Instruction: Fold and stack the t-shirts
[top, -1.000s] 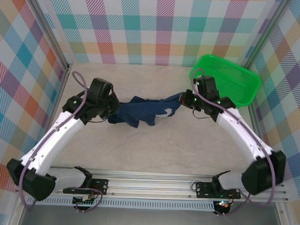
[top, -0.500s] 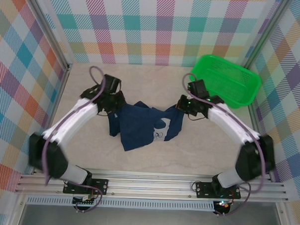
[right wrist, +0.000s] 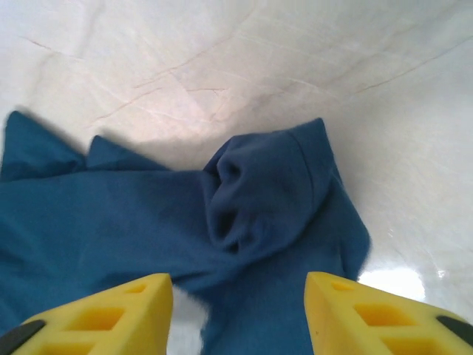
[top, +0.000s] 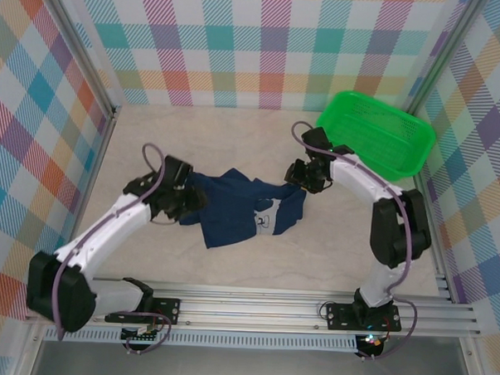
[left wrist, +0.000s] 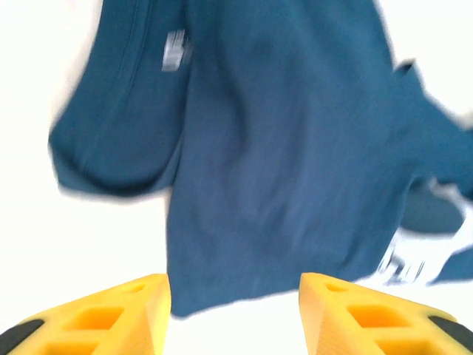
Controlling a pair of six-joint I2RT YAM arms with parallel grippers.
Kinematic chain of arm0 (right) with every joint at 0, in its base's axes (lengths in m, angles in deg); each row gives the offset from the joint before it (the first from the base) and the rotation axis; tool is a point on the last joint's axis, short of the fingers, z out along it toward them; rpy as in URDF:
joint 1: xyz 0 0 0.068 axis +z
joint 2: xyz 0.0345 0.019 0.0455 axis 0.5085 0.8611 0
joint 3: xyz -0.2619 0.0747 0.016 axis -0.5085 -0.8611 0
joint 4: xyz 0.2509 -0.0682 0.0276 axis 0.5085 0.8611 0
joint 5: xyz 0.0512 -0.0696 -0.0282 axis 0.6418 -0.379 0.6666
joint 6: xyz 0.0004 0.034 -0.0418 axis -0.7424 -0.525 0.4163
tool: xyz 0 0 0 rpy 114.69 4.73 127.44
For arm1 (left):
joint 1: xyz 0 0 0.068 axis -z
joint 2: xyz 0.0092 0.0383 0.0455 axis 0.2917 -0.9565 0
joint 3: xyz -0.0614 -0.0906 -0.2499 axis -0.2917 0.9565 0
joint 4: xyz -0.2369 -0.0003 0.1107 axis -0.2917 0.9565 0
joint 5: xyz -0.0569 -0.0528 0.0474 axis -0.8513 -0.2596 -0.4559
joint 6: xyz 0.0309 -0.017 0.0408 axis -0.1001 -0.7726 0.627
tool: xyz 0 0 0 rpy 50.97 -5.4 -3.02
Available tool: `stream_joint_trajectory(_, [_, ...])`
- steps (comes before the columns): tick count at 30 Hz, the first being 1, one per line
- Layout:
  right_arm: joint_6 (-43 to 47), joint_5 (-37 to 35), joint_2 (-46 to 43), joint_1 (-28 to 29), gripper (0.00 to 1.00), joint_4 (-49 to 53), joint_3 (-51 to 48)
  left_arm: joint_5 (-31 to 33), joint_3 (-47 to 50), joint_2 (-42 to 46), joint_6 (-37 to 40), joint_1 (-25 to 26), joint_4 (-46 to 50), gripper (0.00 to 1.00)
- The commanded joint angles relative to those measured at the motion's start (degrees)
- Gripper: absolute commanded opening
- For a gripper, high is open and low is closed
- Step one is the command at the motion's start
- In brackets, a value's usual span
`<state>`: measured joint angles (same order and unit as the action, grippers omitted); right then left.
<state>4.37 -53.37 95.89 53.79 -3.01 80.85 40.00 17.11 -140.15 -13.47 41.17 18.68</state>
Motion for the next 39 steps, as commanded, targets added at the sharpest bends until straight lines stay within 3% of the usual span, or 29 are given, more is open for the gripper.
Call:
stream_joint_trajectory(1, [0.14,-2.41,-8.55,0.06,0.53,2.73,-2.75,-5.92,7.68,-0.34,-7.38,2.72,-1.68,0.5])
stream_joint_trajectory(6, [-0.08,-1.72,-14.77,0.33,0.54,3.21,-6.63,-7.02,8.6,-7.26,-10.82,4.82,-8.34,0.52])
stream_joint_trajectory(11, [-0.47,-2.05,-18.42,0.33,0.53,4.13,-9.95,-5.69,8.69,-13.48,-10.87,6.71,-9.21,0.47])
stream_joint_trajectory(17, [-1.09,-2.67,-20.61,0.33,0.53,4.39,-12.22,-6.41,7.22,-17.28,-10.44,7.72,-11.65,0.25])
stream_joint_trajectory(21, [-0.84,-3.33,-20.8,0.23,0.53,4.39,-12.95,-4.81,5.19,-19.11,-10.3,8.23,-11.5,0.04])
stream_joint_trajectory(23, [-0.51,-3.79,-20.75,0.06,0.53,4.5,-12.96,-1.24,2.83,-17.29,-9.82,8.23,-8.39,0.0])
stream_joint_trajectory(31, [-0.97,-0.67,-18.07,-3.07,0.56,2.63,-12.37,29.39,-18.28,3.05,-9.91,6.81,15.6,0.0])
stream_joint_trajectory(36, [-2.71,2.92,-12.15,-3.14,0.56,1.12,-7.69,47.77,-28.95,10.33,-11.26,5.53,23.93,0.0])
stream_joint_trajectory(39, [-5.26,5.03,-9.09,-2.33,0.56,-0.38,-6.16,55.39,-31.39,13.84,-10.78,4.8,24.43,0.0])
